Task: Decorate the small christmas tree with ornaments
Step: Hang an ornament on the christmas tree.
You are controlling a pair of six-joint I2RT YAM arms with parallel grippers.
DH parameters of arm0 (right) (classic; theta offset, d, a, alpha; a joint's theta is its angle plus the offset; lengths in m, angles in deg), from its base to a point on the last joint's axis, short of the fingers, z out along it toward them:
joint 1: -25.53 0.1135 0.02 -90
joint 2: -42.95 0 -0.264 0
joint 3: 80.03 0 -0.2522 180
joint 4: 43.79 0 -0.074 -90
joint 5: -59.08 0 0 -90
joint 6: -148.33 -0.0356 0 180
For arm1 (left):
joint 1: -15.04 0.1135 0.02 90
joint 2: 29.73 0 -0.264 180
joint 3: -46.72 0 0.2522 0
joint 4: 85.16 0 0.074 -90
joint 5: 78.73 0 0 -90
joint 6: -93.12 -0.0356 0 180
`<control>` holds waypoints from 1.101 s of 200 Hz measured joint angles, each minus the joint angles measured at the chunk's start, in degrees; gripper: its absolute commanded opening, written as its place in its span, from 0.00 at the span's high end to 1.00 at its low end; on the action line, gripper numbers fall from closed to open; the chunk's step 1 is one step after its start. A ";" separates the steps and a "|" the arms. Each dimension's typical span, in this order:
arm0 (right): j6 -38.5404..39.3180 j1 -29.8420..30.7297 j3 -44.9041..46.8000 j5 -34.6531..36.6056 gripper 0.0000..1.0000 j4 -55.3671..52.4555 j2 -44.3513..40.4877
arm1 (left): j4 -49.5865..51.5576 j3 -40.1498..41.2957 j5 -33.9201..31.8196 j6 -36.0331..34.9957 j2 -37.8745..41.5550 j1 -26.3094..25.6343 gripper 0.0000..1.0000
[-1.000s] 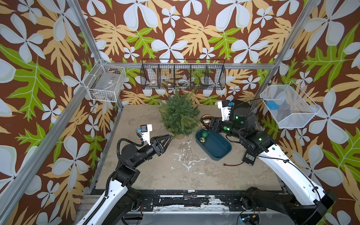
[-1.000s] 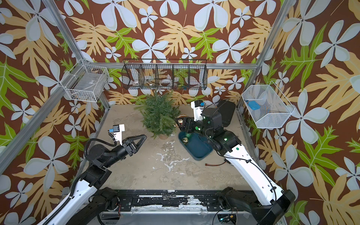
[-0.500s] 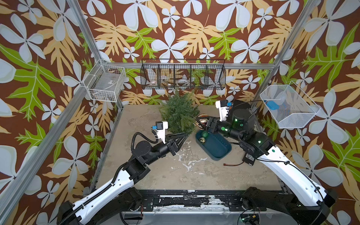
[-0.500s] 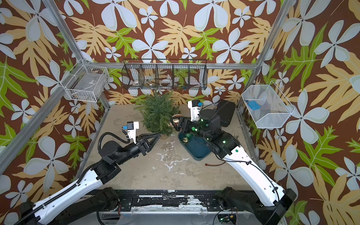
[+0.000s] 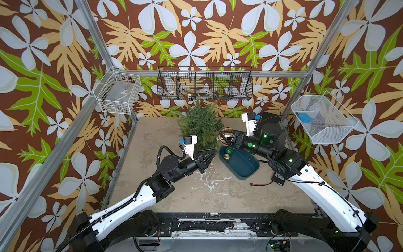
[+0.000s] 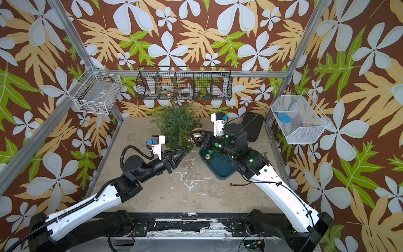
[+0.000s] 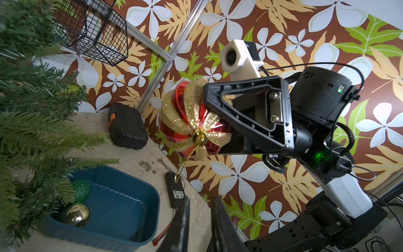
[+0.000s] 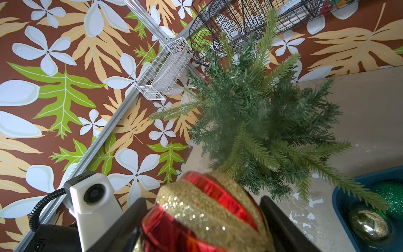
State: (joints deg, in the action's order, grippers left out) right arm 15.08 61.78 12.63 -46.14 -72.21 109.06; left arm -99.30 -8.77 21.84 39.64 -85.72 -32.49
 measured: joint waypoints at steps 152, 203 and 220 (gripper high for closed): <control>-0.20 0.09 0.90 -1.25 0.30 0.90 -1.07 | -1.44 -1.18 -0.46 -0.76 -2.12 -0.15 0.93; -0.22 0.09 1.16 -1.27 0.30 0.94 -1.51 | -1.46 -1.49 -0.46 -1.01 -2.60 -0.15 1.00; -0.22 0.09 1.16 -1.25 0.30 0.94 -1.62 | -1.42 -1.49 -0.61 -1.25 -2.40 -0.17 1.00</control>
State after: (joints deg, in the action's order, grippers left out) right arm 14.86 61.87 13.79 -47.39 -71.27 107.44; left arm -100.72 -10.26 21.23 38.39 -88.12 -32.67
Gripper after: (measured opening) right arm 0.765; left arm 0.050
